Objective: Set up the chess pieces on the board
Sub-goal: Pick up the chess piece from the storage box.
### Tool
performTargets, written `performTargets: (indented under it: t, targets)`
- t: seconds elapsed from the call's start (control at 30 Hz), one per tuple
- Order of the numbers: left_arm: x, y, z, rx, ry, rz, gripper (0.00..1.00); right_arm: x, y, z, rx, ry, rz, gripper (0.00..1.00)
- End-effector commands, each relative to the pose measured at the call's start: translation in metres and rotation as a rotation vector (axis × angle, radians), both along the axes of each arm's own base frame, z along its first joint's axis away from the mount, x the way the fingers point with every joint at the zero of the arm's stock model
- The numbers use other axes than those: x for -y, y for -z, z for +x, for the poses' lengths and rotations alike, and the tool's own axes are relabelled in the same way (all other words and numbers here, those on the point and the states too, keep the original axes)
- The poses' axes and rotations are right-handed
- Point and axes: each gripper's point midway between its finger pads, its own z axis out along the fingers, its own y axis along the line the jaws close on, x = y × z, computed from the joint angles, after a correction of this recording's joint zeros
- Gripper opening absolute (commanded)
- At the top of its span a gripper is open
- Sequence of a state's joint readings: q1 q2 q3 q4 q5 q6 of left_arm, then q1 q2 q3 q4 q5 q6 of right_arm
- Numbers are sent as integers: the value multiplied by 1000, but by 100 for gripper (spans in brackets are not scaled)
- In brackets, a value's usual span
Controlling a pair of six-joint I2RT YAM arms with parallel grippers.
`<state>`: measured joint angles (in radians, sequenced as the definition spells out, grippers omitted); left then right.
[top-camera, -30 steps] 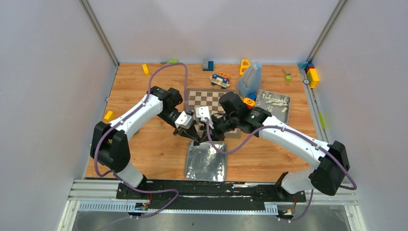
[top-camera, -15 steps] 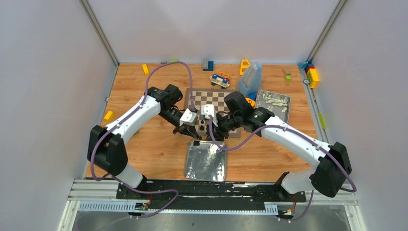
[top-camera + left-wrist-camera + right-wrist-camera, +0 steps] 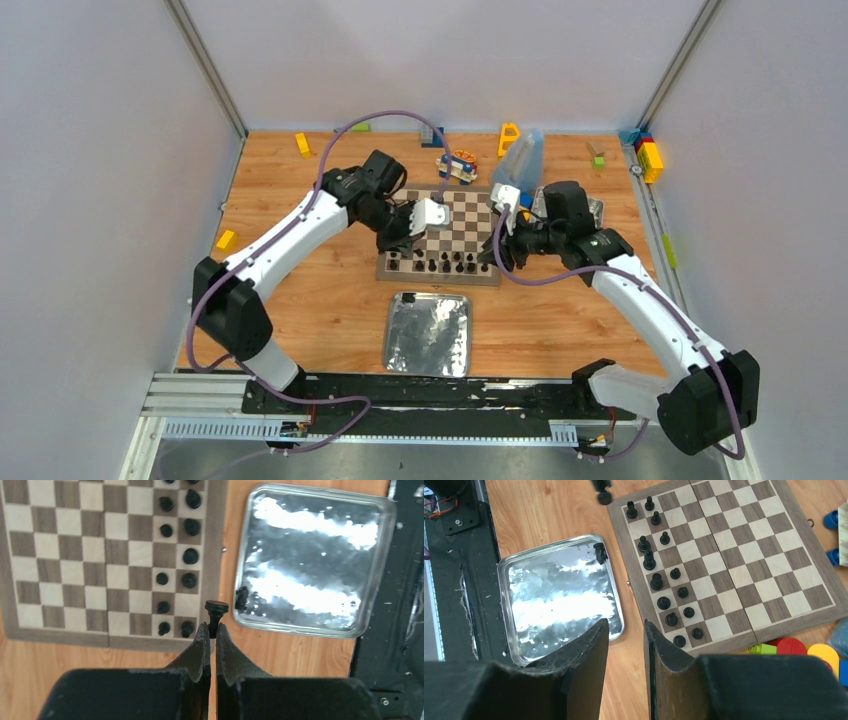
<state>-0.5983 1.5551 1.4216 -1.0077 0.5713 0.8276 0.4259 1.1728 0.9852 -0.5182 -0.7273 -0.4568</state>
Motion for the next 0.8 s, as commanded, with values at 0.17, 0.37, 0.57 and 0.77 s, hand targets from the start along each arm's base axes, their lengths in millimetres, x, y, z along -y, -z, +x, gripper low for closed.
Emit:
performTargets:
  t: [0.17, 0.37, 0.57, 0.77]
  targets:
    - [3, -6, 28, 13, -235, 187, 0, 13, -7, -10, -69, 72, 95, 41]
    - [26, -29, 31, 35, -272, 78, 0, -11, -13, 2, -283, 19, 212, 52]
    - [46, -32, 24, 48, -265, 11, 0, -34, -27, 19, -469, -61, 321, 60]
    - [59, -37, 27, 104, -292, -40, 0, -46, -38, 36, -555, -91, 365, 66]
